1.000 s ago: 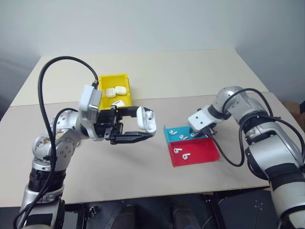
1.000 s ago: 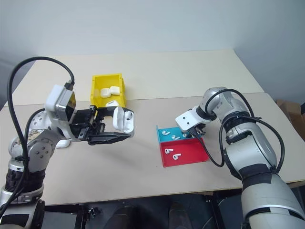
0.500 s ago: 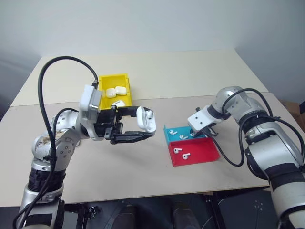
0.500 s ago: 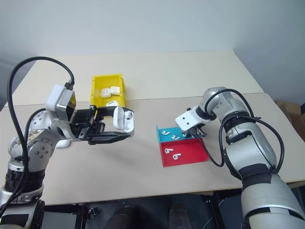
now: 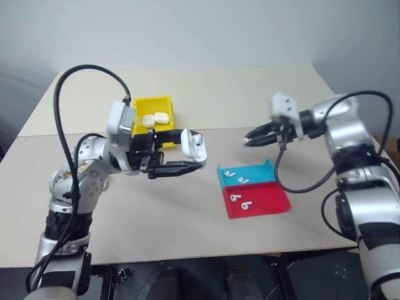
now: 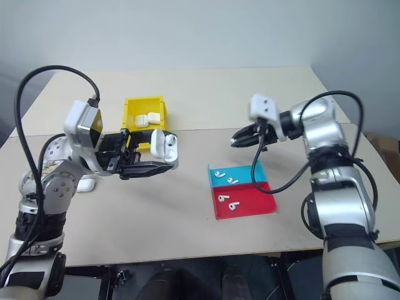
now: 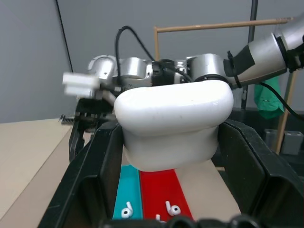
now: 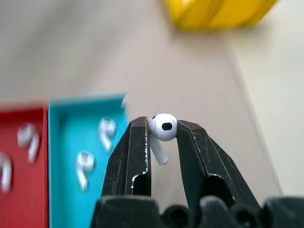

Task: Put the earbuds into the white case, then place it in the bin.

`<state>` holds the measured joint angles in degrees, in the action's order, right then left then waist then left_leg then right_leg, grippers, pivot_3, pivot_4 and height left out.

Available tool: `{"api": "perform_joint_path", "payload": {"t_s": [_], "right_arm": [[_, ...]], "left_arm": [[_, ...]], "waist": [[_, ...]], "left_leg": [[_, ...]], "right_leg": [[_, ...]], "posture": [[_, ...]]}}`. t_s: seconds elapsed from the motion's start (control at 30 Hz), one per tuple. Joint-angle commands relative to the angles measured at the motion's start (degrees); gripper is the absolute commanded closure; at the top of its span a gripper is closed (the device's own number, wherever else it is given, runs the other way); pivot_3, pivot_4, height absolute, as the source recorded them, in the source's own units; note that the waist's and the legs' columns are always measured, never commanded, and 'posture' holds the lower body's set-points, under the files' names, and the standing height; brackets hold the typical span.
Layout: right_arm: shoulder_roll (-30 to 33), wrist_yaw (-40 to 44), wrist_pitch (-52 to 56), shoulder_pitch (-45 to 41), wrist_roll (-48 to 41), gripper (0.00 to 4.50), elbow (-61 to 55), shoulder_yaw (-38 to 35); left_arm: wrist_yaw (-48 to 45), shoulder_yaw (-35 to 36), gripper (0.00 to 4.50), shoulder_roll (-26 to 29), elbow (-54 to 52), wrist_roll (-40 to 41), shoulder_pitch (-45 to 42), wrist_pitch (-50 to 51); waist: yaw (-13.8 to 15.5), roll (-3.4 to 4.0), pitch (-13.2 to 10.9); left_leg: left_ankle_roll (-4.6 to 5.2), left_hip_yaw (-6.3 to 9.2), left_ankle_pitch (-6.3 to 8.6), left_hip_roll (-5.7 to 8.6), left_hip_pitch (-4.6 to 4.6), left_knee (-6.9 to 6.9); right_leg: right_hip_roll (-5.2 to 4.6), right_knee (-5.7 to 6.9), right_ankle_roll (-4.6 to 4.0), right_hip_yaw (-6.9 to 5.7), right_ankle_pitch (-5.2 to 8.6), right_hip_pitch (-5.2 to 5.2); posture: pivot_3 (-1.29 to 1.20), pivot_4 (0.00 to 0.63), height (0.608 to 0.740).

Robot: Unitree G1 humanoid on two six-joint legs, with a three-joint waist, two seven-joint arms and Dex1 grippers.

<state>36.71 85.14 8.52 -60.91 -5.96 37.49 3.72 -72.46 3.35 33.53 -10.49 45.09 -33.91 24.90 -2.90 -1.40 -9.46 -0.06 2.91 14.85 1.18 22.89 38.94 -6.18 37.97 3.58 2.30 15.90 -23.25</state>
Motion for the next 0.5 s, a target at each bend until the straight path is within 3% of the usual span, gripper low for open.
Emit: {"api": "perform_joint_path", "payload": {"t_s": [0.03,0.17,0.27,0.37,0.5], "right_arm": [[0.39,-8.61,20.61,6.32,-13.82,3.88,-21.78,-11.1],[-3.99,-22.64,37.37,12.35,-29.97,3.88,-41.17,-22.69],[-8.5,-33.45,44.93,14.19,-40.39,3.88,-52.58,-26.99],[-11.35,-40.64,46.32,17.49,-45.18,3.88,-64.52,-24.6],[-12.92,-47.6,46.27,19.61,-47.66,3.88,-71.69,-20.66]], "left_arm": [[-1.54,0.63,1.72,-0.85,1.39,0.58,-2.57,-1.21],[-3.73,0.03,1.72,-1.72,4.98,-0.23,-5.14,-1.92],[-5.19,-0.73,1.72,-2.67,7.91,-1.28,-7.24,-2.68],[-6.84,-2.06,1.72,-4.19,11.24,-3.3,-9.86,-4.32],[-9.69,-3.17,1.72,-4.83,14.12,-5.15,-12.04,-5.85]], "waist": [[0.41,0.0,0.0],[0.53,0.0,0.0],[0.49,0.01,0.0],[0.58,0.01,0.01],[0.56,0.01,0.01]], "left_leg": [[0.05,-0.01,0.03,0.0,0.03,0.01],[0.09,0.0,0.05,0.01,0.05,0.02],[0.09,0.0,0.05,0.07,0.0,0.01],[0.1,0.01,0.05,0.08,-0.02,0.01],[0.11,0.01,0.06,0.12,0.02,0.03]], "right_leg": [[0.0,0.01,0.0,0.01,0.0,-0.04],[-0.01,0.04,0.0,0.02,0.0,-0.07],[-0.01,0.08,0.0,0.03,0.0,-0.05],[0.0,0.07,0.0,0.02,0.0,-0.01],[-0.01,0.06,0.0,0.01,0.0,-0.02]], "posture": [[0.0,0.15,0.74],[0.0,0.15,0.74],[0.0,0.15,0.74],[0.0,0.15,0.74],[0.0,0.15,0.74]]}}
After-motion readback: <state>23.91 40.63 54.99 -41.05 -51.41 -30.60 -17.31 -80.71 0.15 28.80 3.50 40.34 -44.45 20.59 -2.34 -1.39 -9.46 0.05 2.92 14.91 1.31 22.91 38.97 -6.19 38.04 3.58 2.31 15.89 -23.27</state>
